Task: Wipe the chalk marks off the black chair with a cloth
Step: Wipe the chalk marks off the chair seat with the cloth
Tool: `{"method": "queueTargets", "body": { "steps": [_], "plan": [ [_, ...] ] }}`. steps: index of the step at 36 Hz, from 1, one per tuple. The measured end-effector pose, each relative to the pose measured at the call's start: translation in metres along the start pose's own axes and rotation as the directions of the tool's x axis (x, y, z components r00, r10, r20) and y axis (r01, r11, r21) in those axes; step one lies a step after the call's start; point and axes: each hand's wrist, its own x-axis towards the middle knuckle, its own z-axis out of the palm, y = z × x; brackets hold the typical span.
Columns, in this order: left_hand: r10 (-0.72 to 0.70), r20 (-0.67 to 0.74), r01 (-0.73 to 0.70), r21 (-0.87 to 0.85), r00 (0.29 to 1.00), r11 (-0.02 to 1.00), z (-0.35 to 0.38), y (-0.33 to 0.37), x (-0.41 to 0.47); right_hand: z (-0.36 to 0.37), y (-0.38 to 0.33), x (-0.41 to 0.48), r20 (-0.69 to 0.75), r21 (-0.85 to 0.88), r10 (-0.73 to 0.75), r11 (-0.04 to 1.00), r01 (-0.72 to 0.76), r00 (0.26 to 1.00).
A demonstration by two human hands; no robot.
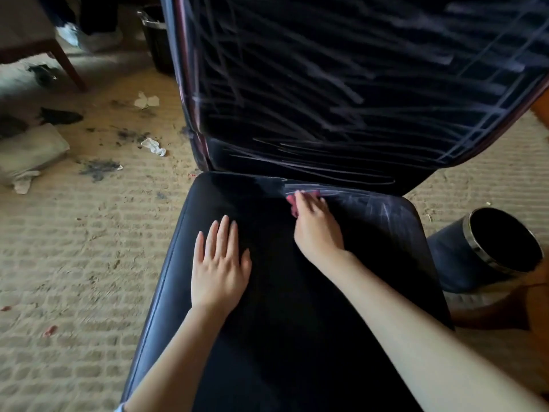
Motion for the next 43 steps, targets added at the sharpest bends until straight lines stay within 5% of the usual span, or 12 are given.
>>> {"method": "queueTargets", "body": {
  "steps": [3, 7, 10, 14, 18, 23, 28, 30, 32, 35, 38, 43],
  "plan": [
    [-0.026, 0.028, 0.026, 0.002, 0.999, 1.000, 0.001, 0.000, 0.002, 0.017, -0.051, 0.022, -0.047, 0.056, -0.131, 0.989, 0.134, 0.990],
    [-0.044, 0.083, 0.042, 0.022, 0.996, 0.999, 0.008, 0.000, -0.004, 0.040, -0.097, 0.043, 0.196, -0.046, -0.253, 0.963, 0.267, 0.947],
    [-0.080, 0.085, 0.079, 0.017, 0.993, 0.997, 0.010, 0.000, -0.007, 0.049, -0.096, 0.044, 0.341, -0.089, -0.255, 0.949, 0.301, 0.905],
    [-0.128, 0.066, 0.128, 0.006, 0.990, 0.992, 0.004, 0.005, -0.012, 0.043, -0.074, 0.036, 0.320, -0.084, -0.288, 0.940, 0.330, 0.903],
    [-0.163, 0.065, 0.163, 0.005, 0.985, 0.987, 0.001, 0.009, -0.016, 0.023, -0.031, 0.019, 0.211, -0.106, -0.203, 0.968, 0.229, 0.956],
    [-0.178, 0.079, 0.179, -0.004, 0.981, 0.984, 0.000, 0.011, -0.018, -0.006, 0.043, -0.003, 0.155, -0.184, 0.079, 0.982, -0.049, 0.985],
    [-0.184, 0.068, 0.185, -0.008, 0.981, 0.983, 0.001, 0.010, -0.020, 0.000, 0.027, 0.009, 0.100, -0.067, 0.205, 0.978, -0.199, 0.974],
    [-0.189, 0.062, 0.190, -0.006, 0.980, 0.982, 0.001, 0.011, -0.021, 0.002, -0.003, 0.020, 0.067, 0.056, 0.145, 0.987, -0.148, 0.987],
    [-0.189, 0.068, 0.190, -0.014, 0.980, 0.982, 0.002, 0.012, -0.023, 0.008, -0.041, 0.029, 0.036, 0.124, -0.069, 0.990, 0.064, 0.997],
    [-0.192, 0.059, 0.194, -0.023, 0.980, 0.981, 0.002, 0.009, -0.019, 0.029, -0.090, 0.047, 0.105, 0.061, -0.315, 0.949, 0.310, 0.943],
    [-0.201, 0.054, 0.203, -0.033, 0.978, 0.979, 0.003, 0.008, -0.018, 0.043, -0.100, 0.059, 0.338, -0.058, -0.274, 0.949, 0.311, 0.900],
    [-0.187, 0.068, 0.190, -0.034, 0.980, 0.981, 0.003, 0.006, -0.017, 0.038, -0.077, 0.053, 0.344, -0.073, -0.257, 0.952, 0.298, 0.903]
  ]
}}
